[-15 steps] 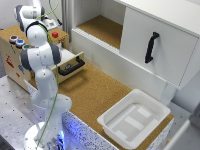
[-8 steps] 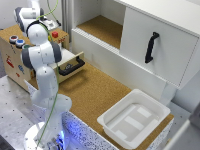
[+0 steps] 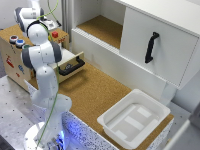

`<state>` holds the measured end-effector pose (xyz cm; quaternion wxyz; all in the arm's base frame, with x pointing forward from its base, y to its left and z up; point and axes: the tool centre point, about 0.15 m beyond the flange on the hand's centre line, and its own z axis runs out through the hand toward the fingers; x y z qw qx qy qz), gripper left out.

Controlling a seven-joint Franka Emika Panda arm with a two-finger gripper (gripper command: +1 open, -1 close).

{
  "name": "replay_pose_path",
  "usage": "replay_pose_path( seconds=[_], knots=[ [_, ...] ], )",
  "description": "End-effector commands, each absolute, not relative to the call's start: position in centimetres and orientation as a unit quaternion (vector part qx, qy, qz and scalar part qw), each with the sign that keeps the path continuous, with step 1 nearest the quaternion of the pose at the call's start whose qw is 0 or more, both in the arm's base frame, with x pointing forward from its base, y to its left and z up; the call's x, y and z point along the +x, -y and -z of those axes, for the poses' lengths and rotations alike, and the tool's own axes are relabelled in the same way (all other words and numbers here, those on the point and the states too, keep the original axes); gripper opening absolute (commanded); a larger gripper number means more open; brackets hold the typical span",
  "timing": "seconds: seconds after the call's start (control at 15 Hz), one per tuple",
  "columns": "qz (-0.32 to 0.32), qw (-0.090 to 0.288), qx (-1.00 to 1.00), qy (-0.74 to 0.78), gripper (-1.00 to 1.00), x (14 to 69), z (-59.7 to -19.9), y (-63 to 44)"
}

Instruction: Go towards the purple block and grasp it

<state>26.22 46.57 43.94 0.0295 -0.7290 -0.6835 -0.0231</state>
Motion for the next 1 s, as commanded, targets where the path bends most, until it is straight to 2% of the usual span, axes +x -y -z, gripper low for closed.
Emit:
replay_pose_path(
  seconds=[0.0, 0.2, 0.4, 0.8, 0.93],
  knots=[
    [0.029, 0.007, -0.774, 0.633, -1.0, 27.3, -48.8, -44.6],
    [0.025, -0.004, -0.804, 0.594, -1.0, 27.3, -49.0, -40.7],
    [0.013, 0.018, -0.803, 0.596, -1.0, 25.6, -47.2, -35.2],
    [0.001, 0.03, -0.785, 0.619, -1.0, 21.7, -40.3, -27.3],
    [0.016, 0.028, -0.775, 0.631, -1.0, 20.8, -38.0, -26.6]
  ],
)
